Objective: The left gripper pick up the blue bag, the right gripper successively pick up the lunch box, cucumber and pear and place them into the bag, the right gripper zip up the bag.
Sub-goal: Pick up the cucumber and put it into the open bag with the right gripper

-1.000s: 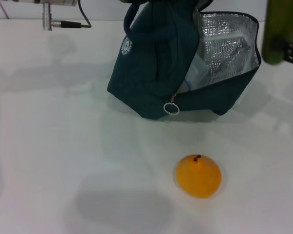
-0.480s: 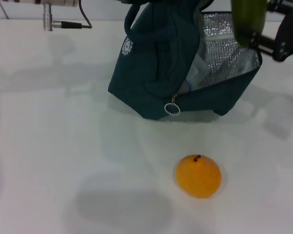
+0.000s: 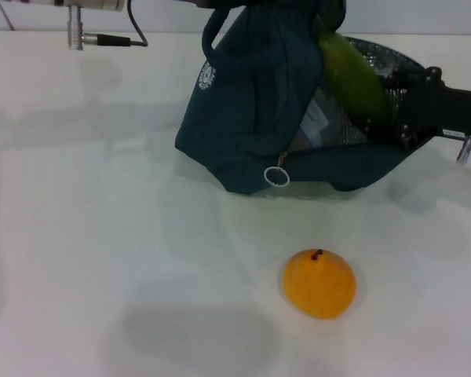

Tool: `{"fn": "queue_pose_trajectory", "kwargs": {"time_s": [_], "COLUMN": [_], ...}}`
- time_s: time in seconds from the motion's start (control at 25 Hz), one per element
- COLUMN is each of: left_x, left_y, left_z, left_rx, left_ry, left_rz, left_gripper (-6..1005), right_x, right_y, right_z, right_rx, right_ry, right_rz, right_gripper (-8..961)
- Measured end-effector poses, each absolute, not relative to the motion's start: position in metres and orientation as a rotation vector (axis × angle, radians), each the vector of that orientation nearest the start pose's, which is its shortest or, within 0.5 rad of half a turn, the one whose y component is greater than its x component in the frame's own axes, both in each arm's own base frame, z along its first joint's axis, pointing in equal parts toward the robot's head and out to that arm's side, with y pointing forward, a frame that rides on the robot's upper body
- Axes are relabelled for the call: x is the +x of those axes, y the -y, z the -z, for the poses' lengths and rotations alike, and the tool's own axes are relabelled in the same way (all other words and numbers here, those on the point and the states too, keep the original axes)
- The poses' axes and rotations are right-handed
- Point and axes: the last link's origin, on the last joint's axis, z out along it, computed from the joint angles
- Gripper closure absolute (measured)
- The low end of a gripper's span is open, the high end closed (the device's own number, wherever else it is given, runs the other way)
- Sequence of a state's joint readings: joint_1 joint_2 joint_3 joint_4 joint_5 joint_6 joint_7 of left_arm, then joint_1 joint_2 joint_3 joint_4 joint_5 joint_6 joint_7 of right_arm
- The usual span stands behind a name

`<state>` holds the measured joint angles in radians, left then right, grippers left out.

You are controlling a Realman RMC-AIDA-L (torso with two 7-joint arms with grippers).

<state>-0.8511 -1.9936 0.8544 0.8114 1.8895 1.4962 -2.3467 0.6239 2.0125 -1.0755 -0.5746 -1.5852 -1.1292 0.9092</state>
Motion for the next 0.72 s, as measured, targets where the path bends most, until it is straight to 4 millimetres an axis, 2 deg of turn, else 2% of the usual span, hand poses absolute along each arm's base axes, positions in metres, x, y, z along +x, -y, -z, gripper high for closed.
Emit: {"fn": "queue_pose_trajectory", "kwargs": {"time_s": [0.28, 0.44, 0.72], "left_x": [-0.117, -0.115, -0.11], "left_y": [-0.414, -0.41, -0.406], "left_z": [-0.04, -0.037, -0.03], "left_rx": [-2.723, -2.748, -2.781], "left_ry": [1.293, 1.299, 1.298], "left_rz": [0.824, 0.831, 0.835], "left_gripper": [948, 949, 948], "right_x": [0.219, 0.202, 0.167], "right_y": [-0.414, -0.422, -0.428], "right_z": [0.007, 0.01, 0.03], "right_rx": [-2.525, -2.536, -2.657], "right_ry": [-0.071, -0.074, -0.07], "right_rz": [-0.394, -0.403, -0.357], "right_gripper": [400, 400, 399]}}
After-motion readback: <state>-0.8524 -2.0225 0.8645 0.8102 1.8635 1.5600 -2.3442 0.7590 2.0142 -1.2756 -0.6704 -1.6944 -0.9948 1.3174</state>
